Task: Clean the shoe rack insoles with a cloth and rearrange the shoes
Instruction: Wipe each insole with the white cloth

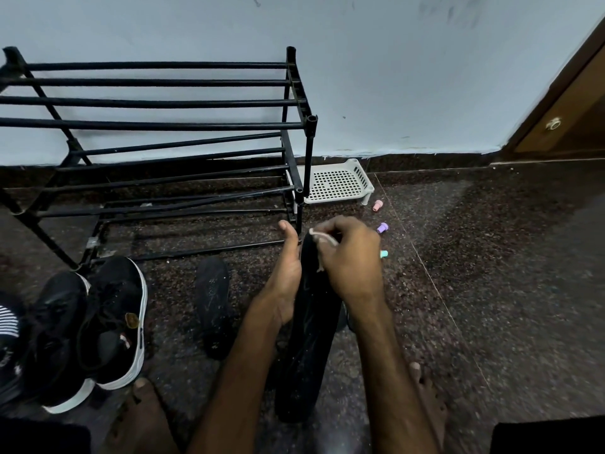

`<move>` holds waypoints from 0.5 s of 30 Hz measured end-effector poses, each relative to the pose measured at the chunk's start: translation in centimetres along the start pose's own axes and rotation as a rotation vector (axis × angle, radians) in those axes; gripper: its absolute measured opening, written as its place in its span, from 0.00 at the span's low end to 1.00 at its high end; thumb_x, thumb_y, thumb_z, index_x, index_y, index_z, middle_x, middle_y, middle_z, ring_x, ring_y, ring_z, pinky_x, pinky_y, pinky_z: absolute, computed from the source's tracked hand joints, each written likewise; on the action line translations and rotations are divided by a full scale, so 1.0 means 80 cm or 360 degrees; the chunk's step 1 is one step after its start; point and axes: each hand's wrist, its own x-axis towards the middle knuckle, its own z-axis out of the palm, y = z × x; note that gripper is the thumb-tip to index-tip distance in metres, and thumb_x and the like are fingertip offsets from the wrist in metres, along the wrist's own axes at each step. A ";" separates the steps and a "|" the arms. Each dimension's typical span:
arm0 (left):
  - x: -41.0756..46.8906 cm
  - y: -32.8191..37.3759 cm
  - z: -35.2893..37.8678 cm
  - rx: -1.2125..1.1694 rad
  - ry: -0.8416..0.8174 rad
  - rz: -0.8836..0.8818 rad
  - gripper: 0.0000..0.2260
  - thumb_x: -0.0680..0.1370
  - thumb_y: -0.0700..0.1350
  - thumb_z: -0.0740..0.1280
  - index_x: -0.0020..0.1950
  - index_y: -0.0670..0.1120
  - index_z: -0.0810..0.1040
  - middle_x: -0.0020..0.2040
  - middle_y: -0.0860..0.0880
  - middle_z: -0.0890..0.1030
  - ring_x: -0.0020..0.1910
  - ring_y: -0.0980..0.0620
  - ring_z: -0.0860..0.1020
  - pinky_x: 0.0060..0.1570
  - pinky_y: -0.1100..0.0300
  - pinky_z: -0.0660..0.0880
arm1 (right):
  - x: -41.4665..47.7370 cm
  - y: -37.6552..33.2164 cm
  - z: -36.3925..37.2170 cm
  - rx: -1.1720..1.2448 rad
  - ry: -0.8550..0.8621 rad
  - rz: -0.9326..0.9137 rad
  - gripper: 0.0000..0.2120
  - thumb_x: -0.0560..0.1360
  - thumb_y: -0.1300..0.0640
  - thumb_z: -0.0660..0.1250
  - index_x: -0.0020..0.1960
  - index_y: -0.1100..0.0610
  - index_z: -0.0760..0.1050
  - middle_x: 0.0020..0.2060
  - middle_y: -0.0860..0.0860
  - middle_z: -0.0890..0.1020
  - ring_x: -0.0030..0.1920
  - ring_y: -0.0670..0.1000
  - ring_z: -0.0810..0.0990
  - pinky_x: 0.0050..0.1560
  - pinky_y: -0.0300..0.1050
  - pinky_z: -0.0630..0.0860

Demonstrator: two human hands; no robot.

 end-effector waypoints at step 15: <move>0.001 0.005 -0.010 -0.0127 -0.0094 -0.0168 0.45 0.74 0.74 0.42 0.67 0.39 0.75 0.61 0.38 0.81 0.53 0.41 0.82 0.49 0.48 0.81 | 0.008 0.024 -0.041 0.0044 0.0359 0.0200 0.05 0.74 0.61 0.72 0.50 0.55 0.82 0.43 0.47 0.84 0.43 0.44 0.81 0.40 0.21 0.71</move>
